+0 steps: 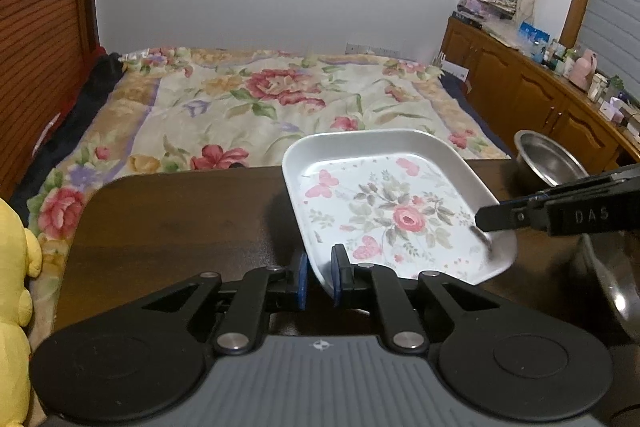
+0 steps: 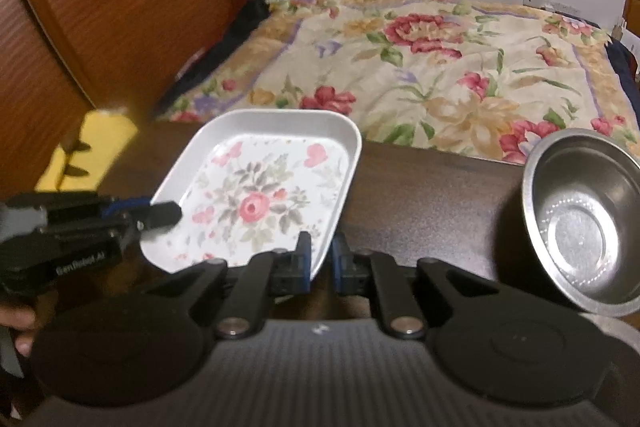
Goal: Organize plates and bowls
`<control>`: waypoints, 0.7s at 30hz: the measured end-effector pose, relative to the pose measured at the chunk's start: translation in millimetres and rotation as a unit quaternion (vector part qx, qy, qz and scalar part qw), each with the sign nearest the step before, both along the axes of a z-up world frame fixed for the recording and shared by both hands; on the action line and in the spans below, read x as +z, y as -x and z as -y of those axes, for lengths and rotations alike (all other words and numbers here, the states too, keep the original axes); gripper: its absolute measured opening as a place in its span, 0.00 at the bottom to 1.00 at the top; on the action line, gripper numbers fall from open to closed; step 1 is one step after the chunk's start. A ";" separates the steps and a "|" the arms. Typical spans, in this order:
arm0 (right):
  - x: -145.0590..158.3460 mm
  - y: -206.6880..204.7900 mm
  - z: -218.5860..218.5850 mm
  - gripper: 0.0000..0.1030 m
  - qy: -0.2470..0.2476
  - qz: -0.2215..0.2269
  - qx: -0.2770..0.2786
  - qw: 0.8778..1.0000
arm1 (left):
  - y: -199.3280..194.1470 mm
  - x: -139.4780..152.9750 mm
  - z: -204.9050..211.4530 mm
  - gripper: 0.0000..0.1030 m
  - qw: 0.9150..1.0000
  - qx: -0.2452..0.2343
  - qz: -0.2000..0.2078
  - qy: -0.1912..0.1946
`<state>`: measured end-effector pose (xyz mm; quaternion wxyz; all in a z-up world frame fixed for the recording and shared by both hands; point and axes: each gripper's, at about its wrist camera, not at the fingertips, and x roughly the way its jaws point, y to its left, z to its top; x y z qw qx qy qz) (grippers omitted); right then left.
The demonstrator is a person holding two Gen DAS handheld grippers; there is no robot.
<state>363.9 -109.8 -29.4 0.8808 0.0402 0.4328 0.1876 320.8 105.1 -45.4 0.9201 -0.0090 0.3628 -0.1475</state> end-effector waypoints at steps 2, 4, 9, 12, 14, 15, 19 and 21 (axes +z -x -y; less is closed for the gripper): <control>5.7 5.2 3.0 0.11 -0.010 0.011 -0.003 1.000 | 5.8 7.6 1.4 0.13 1.000 0.000 0.008 -0.001; 12.3 10.5 4.2 0.11 -0.013 0.022 -0.002 1.000 | 12.7 18.0 3.8 0.13 1.000 0.002 0.019 -0.002; 32.2 24.6 14.0 0.11 -0.029 0.044 -0.004 0.999 | 31.7 44.2 10.1 0.14 0.999 0.000 0.042 -0.007; 44.8 35.2 21.7 0.11 -0.040 0.056 -0.006 0.998 | 46.3 60.1 14.4 0.14 0.998 -0.004 0.057 -0.010; 51.2 41.8 25.6 0.11 -0.045 0.066 -0.006 0.997 | 55.0 68.1 16.2 0.14 0.998 -0.005 0.065 -0.010; 54.1 45.0 26.7 0.11 -0.046 0.071 -0.006 0.996 | 59.3 72.0 17.4 0.14 0.998 -0.005 0.069 -0.009; 66.1 59.5 29.7 0.11 -0.046 0.088 -0.005 0.995 | 75.9 85.7 21.3 0.15 0.996 -0.005 0.083 -0.011; 72.9 66.4 31.4 0.11 -0.047 0.095 -0.003 0.994 | 84.0 91.8 22.7 0.15 0.996 -0.005 0.089 -0.013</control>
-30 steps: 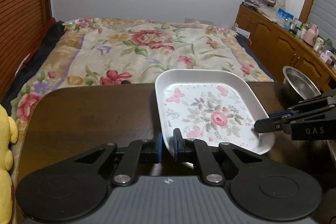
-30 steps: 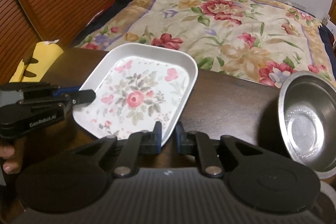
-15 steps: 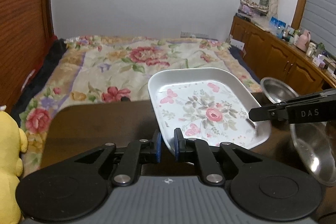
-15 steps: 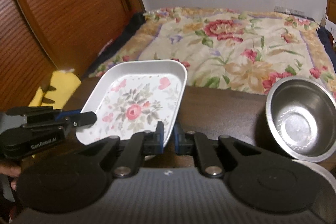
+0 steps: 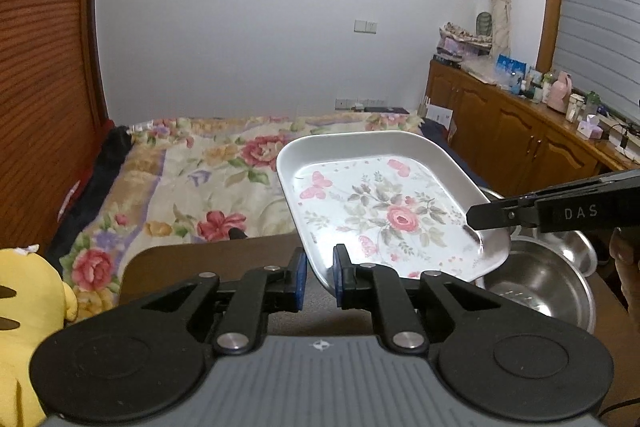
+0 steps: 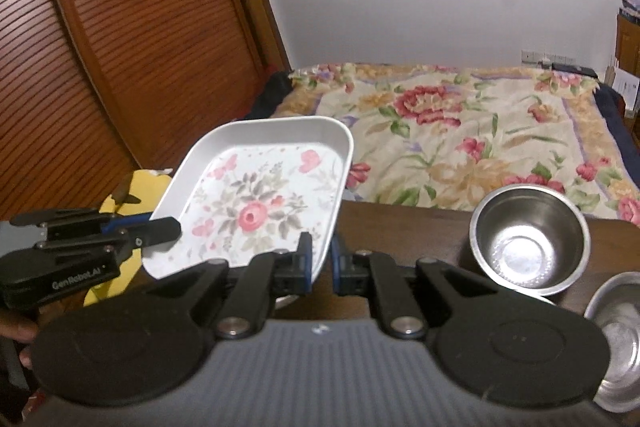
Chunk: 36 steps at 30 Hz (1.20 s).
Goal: Organize plates and bowls
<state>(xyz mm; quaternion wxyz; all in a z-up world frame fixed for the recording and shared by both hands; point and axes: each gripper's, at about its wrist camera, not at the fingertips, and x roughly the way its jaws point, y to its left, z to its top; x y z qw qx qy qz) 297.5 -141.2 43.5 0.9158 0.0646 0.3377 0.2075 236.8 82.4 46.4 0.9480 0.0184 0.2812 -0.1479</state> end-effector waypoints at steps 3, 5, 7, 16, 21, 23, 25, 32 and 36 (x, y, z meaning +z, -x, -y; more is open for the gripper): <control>9.2 8.6 3.6 0.11 -0.004 0.010 0.002 1.000 | 11.2 8.5 1.5 0.15 1.000 -0.001 0.009 -0.002; 13.6 14.7 5.8 0.11 -0.005 0.014 0.003 1.000 | 18.5 12.0 2.6 0.15 1.000 -0.002 0.013 -0.001; 16.9 20.9 7.5 0.11 -0.005 0.018 0.003 1.000 | 26.7 12.8 5.5 0.15 1.000 -0.004 0.015 -0.005; 21.6 51.3 15.5 0.11 -0.012 0.026 0.005 1.000 | 59.3 14.1 9.9 0.15 1.000 -0.014 0.011 -0.006; 19.0 70.1 25.1 0.11 -0.025 0.028 0.009 0.999 | 80.6 17.6 13.1 0.15 1.000 -0.019 0.016 -0.006; 16.8 76.3 27.1 0.11 -0.025 0.027 0.009 0.999 | 89.4 17.3 14.6 0.15 1.000 -0.018 0.018 -0.007; 14.9 81.9 28.8 0.11 -0.027 0.026 0.010 0.999 | 99.0 15.6 16.2 0.15 1.000 -0.017 0.021 -0.009; 2.2 104.7 27.6 0.11 -0.033 0.014 0.022 0.999 | 128.6 4.4 12.0 0.15 1.000 -0.011 0.023 -0.010; -2.6 116.0 20.1 0.11 -0.021 0.022 0.043 0.999 | 141.6 -5.9 11.4 0.15 1.000 -0.004 0.018 -0.025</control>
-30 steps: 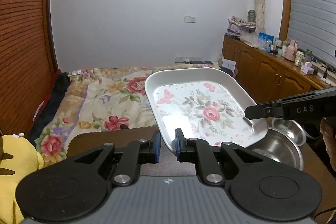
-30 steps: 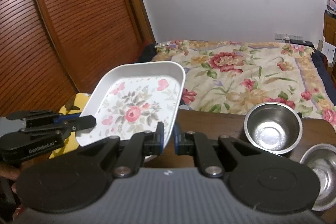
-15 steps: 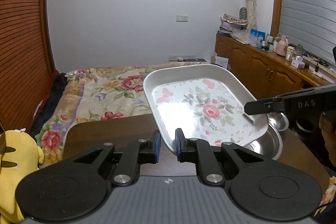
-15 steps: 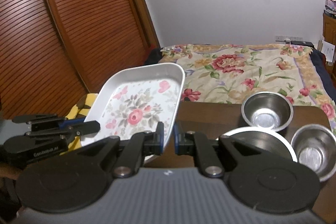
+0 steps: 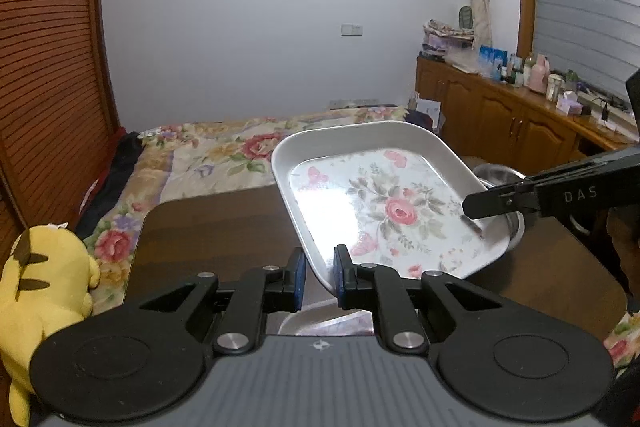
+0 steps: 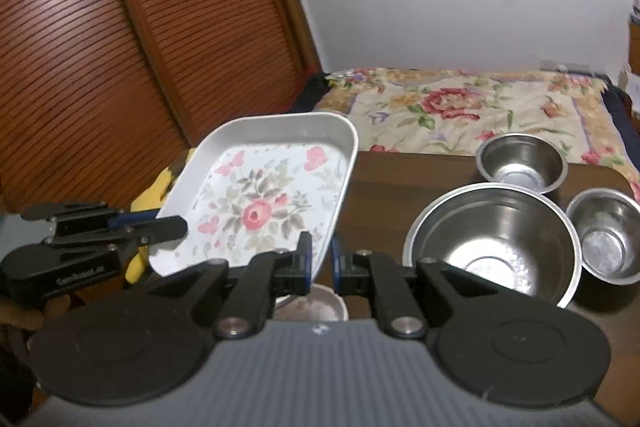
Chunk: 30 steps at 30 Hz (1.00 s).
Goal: Organize plates and bowls
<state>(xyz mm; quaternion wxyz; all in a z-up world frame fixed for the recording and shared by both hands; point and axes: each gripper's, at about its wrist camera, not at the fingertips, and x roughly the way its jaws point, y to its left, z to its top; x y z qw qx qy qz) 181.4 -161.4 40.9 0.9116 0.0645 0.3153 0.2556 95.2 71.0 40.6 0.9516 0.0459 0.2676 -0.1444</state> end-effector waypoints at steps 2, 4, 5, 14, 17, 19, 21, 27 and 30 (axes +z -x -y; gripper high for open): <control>-3.9 3.1 -2.9 0.11 0.007 -0.002 0.005 1.000 | 5.2 -4.7 -4.4 0.15 1.000 0.001 -0.005 0.004; -8.6 5.9 -4.5 0.11 0.008 -0.006 0.012 1.000 | 10.8 -9.1 -8.3 0.15 1.000 0.001 -0.009 0.008; -11.3 8.7 -5.0 0.11 0.008 -0.009 0.015 1.000 | 13.6 -11.4 -10.0 0.15 1.000 0.000 -0.013 0.010; -27.1 30.7 -5.7 0.11 0.005 -0.023 0.032 0.999 | 38.6 -33.7 -15.7 0.15 1.000 -0.008 -0.028 0.005; -34.3 39.6 -10.5 0.12 0.025 -0.021 0.038 0.999 | 42.7 -43.5 -16.7 0.15 0.999 -0.009 -0.036 0.003; -38.1 45.8 -14.1 0.12 0.038 -0.017 0.041 0.998 | 43.0 -49.1 -18.5 0.15 0.999 -0.007 -0.044 0.006; -41.8 49.8 -16.3 0.12 0.045 -0.017 0.043 0.998 | 43.5 -53.0 -20.5 0.15 0.999 -0.007 -0.048 0.007; -49.9 49.7 -18.5 0.13 0.047 -0.027 0.042 0.998 | 40.9 -64.0 -20.4 0.15 0.998 -0.001 -0.058 0.004; -52.5 48.9 -19.0 0.12 0.047 -0.026 0.038 0.998 | 39.5 -68.2 -18.8 0.15 0.998 0.003 -0.056 0.001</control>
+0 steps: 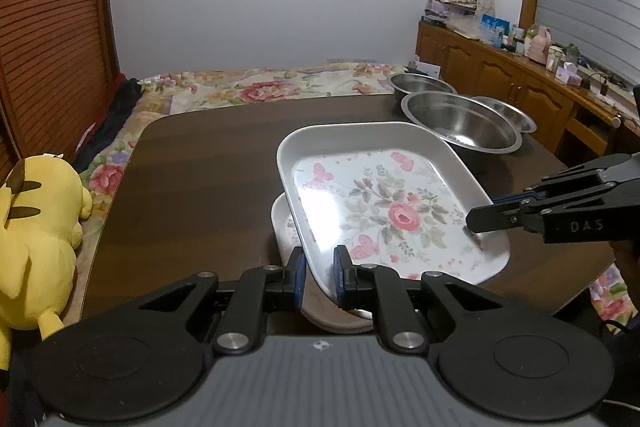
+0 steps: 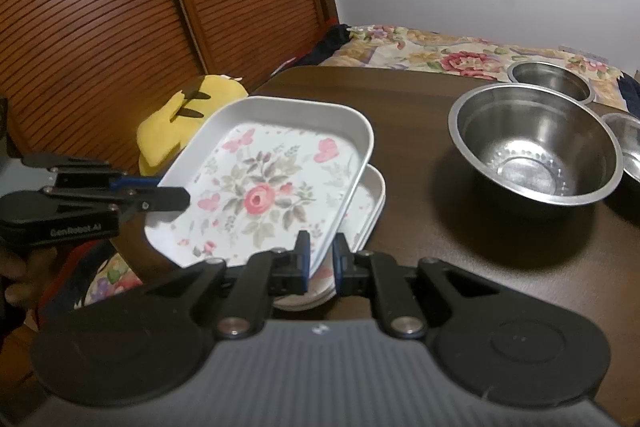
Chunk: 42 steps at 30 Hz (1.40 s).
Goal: Organize plates and bowls
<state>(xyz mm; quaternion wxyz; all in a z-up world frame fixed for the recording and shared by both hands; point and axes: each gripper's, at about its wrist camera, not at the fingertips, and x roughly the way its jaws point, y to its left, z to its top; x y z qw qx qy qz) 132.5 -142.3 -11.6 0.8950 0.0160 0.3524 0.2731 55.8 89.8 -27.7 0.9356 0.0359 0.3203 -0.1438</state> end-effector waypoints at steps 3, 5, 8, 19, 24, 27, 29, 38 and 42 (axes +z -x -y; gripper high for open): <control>-0.9 -1.5 0.8 0.12 -0.009 0.000 -0.007 1.000 | -1.9 -5.4 0.0 0.15 1.000 0.005 -0.003 0.006; -3.5 -0.4 -0.4 0.12 -0.008 0.002 -0.013 1.000 | -3.4 -7.7 1.5 0.15 1.000 0.004 -0.007 0.007; -9.8 -1.7 -3.4 0.12 -0.004 -0.002 -0.019 1.000 | -4.2 -10.3 2.2 0.15 1.000 0.005 -0.007 -0.001; -15.6 0.2 -11.1 0.12 -0.001 0.002 -0.035 0.999 | -10.3 -20.1 3.3 0.15 1.000 0.015 -0.012 -0.017; -13.3 -0.7 -14.1 0.13 0.001 0.008 -0.044 0.999 | -13.0 -24.0 4.7 0.15 0.999 0.019 -0.016 -0.022; -15.0 3.2 -16.5 0.14 0.011 0.020 -0.047 0.999 | -14.7 -25.0 8.0 0.15 0.999 0.022 -0.012 -0.037; -15.3 4.7 -17.8 0.15 0.013 0.023 -0.048 0.999 | -15.5 -26.8 6.8 0.15 0.999 0.025 -0.010 -0.038; -17.7 8.6 -18.0 0.15 0.021 0.033 -0.046 0.998 | -19.0 -32.9 3.1 0.15 0.999 0.032 -0.018 -0.033; -16.2 9.2 -15.6 0.15 0.012 0.034 -0.049 0.998 | -18.6 -30.8 4.1 0.15 0.999 0.034 -0.016 -0.031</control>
